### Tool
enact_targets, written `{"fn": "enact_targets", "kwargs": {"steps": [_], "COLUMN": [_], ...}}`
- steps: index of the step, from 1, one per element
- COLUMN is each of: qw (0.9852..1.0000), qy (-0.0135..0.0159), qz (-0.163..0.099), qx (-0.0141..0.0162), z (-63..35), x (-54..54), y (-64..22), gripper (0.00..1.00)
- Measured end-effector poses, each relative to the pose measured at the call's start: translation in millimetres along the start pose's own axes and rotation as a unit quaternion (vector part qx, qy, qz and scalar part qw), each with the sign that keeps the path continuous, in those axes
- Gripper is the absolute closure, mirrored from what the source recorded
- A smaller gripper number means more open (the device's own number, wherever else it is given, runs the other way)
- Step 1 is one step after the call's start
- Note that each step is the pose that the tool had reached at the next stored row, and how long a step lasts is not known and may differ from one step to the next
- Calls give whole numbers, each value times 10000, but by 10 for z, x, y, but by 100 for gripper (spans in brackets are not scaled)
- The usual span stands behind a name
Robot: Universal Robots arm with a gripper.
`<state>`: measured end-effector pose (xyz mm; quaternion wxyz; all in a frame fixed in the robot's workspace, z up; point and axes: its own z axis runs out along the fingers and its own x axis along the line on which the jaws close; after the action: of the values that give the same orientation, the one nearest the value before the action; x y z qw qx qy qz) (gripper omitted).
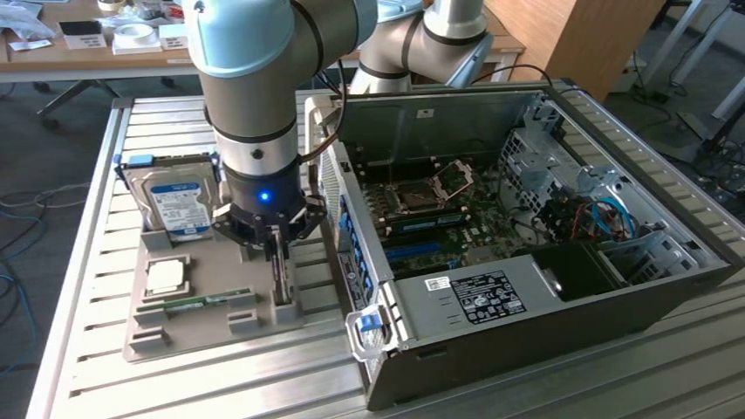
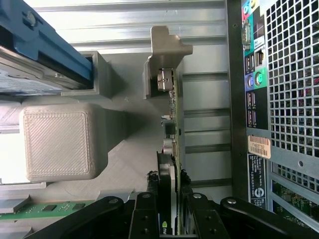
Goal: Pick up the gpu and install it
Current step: 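Pick up the gpu and move the gpu toward the slot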
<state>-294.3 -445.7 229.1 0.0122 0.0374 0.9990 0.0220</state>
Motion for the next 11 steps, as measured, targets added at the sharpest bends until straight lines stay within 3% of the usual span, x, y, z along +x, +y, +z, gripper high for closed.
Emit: {"fn": "enact_targets", "kwargs": {"steps": [6,11], "qw": [10000,9998], "qy": [1,9], "qz": [-20,-209], "qx": [0,-4], "z": [0,0], "x": [0,0], "y": [0,0], "gripper": [73,73]}}
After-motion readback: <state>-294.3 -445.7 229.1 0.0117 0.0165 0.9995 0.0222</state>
